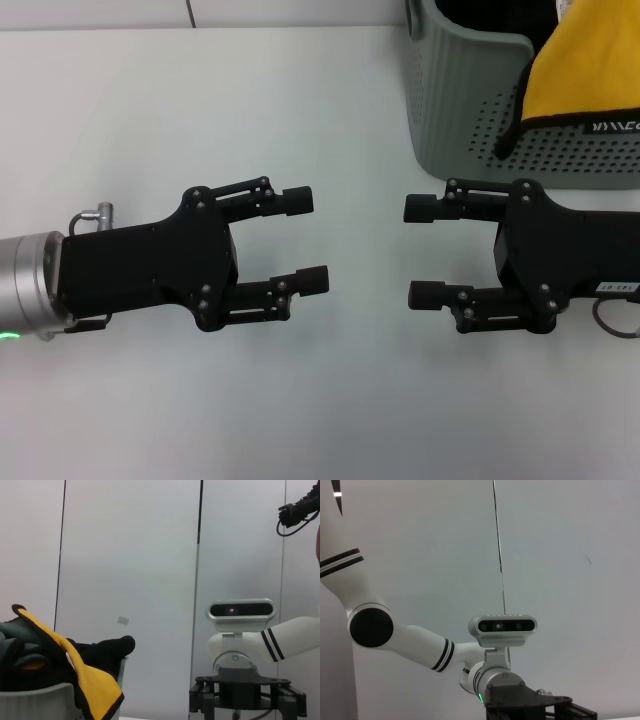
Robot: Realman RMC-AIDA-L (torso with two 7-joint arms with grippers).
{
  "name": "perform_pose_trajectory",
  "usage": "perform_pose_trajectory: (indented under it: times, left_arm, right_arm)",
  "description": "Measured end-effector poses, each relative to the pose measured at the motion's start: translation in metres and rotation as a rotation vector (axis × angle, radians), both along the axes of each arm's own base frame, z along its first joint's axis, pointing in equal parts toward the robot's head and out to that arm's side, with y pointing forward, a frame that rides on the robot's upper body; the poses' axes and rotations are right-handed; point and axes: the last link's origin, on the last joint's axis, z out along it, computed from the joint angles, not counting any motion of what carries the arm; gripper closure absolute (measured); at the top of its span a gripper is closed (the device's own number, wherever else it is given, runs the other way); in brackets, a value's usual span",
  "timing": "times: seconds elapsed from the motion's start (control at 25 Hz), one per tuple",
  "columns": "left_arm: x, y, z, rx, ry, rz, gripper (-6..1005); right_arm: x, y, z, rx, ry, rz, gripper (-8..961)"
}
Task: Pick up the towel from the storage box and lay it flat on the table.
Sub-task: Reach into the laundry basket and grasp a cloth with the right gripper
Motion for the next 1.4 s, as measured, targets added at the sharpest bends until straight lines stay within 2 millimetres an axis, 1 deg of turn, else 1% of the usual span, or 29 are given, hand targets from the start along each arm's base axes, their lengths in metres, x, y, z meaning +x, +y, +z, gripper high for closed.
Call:
perform_pose_trajectory:
  times: [0.36,0.48,0.64,0.8,0.92,1.12,1.28,1.4]
  left_arm:
    - [0.001,0.0,-0.001,-0.002,-0.001,-0.001,263]
    - [0.001,-0.001,-0.002,-0.004,-0.004,-0.001,263]
    - [0.002,0.0,-0.002,0.008,-0.01,0.0,262]
    - [0.001,0.004,0.003,0.044,-0.028,0.016,262]
    - [0.001,0.007,0.007,0.075,-0.046,0.031,262]
    - [0.004,0.011,0.008,0.088,-0.054,0.025,262]
    - [0.006,0.012,0.007,0.086,-0.056,0.02,263]
    - [0.007,0.012,0.007,0.085,-0.057,0.019,263]
  right_arm:
    - [0.002,-0.001,0.0,0.007,0.002,-0.004,230]
    - [0.008,-0.003,0.0,0.017,0.01,-0.031,230]
    - [0.03,-0.01,0.004,0.038,0.041,-0.133,230]
    - [0.055,-0.02,0.009,0.062,0.092,-0.241,231]
    - [0.069,-0.023,0.013,0.077,0.12,-0.323,231]
    - [0.089,-0.028,0.019,0.124,0.127,-0.421,233]
    - [0.104,-0.027,0.021,0.163,0.097,-0.499,245]
    - [0.115,-0.028,0.028,0.208,0.104,-0.561,255]
